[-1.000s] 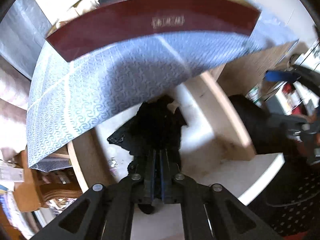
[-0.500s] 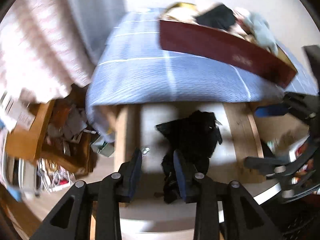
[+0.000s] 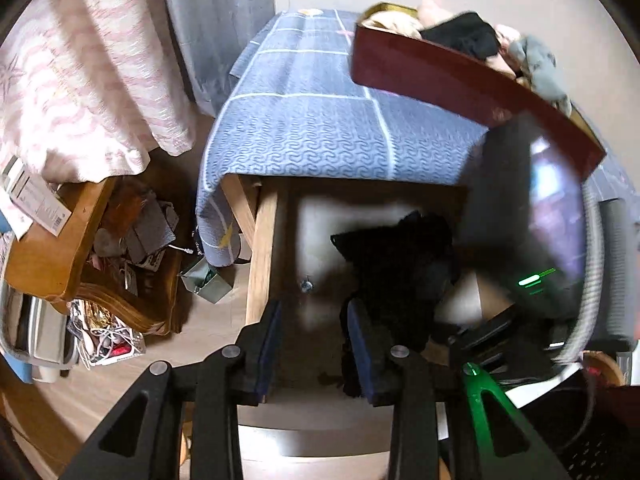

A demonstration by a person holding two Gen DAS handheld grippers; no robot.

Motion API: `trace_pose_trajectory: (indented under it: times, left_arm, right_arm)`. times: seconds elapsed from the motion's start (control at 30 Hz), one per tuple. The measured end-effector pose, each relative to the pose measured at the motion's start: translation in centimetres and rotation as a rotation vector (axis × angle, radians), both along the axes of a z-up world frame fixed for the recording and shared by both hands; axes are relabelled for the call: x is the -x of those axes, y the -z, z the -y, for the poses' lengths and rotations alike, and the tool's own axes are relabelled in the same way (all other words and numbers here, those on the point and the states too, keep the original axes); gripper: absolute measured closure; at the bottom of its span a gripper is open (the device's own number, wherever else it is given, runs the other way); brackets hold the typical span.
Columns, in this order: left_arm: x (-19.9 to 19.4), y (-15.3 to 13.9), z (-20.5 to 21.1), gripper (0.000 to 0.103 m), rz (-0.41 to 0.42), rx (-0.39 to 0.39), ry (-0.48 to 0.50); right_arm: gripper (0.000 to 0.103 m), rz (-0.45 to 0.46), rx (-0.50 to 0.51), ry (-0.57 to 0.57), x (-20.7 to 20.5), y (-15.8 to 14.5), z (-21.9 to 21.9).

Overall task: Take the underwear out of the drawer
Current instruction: 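Open the left gripper over the drawer while the right tool lowers toward the black cloth, then grasp the black cloths in the drawer with the right gripper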

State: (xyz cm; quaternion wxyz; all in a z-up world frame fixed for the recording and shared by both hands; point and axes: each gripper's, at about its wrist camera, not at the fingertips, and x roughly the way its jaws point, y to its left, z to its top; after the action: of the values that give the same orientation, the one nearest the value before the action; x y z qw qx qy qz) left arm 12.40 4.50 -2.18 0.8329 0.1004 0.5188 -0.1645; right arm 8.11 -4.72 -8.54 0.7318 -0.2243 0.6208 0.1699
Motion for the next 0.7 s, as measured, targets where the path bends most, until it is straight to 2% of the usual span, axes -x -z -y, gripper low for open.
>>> trace_pose_trajectory:
  times: [0.07, 0.17, 0.2, 0.27, 0.3, 0.37, 0.4, 0.5, 0.6, 0.7]
  left_arm:
    - [0.1, 0.1, 0.0, 0.07, 0.008, 0.001, -0.007]
    - [0.5, 0.3, 0.0, 0.07, 0.015, 0.01, -0.019]
    - [0.7, 0.4, -0.1, 0.07, 0.017, 0.018, -0.025]
    - [1.0, 0.3, -0.3, 0.07, 0.021, 0.031, -0.036]
    - [1.2, 0.2, -0.5, 0.07, 0.026, 0.039, -0.043]
    - [1.6, -0.2, -0.9, 0.07, 0.044, 0.054, -0.062]
    - [1.8, -0.4, -1.1, 0.07, 0.052, 0.061, -0.069]
    - [2.6, -0.8, -1.6, 0.07, 0.068, 0.081, -0.093]
    - [3.4, -1.1, -1.9, 0.07, 0.081, 0.088, -0.105]
    - [4.1, -1.3, -2.0, 0.07, 0.094, 0.095, -0.112]
  right_arm:
    - [0.009, -0.038, 0.048, -0.03, -0.9, 1.4, -0.4]
    - [0.011, -0.054, 0.002, -0.062, -1.7, 2.1, -0.4]
    - [0.028, -0.059, -0.02, -0.073, -1.7, 1.9, -0.4]
    - [0.044, -0.101, -0.078, -0.069, -1.7, 1.4, -0.3]
    - [0.06, -0.095, -0.078, -0.083, -1.4, 1.1, -0.4]
    - [0.071, -0.084, -0.085, -0.109, -0.7, 0.4, -0.7]
    - [0.083, -0.072, -0.085, -0.112, -0.5, 0.1, -0.7]
    - [0.093, -0.052, -0.132, -0.114, 0.5, -1.3, -0.4]
    - [0.096, 0.014, -0.143, -0.133, 1.7, -3.1, -0.3]
    - [0.1, 0.079, -0.173, -0.102, 2.1, -5.2, 0.5]
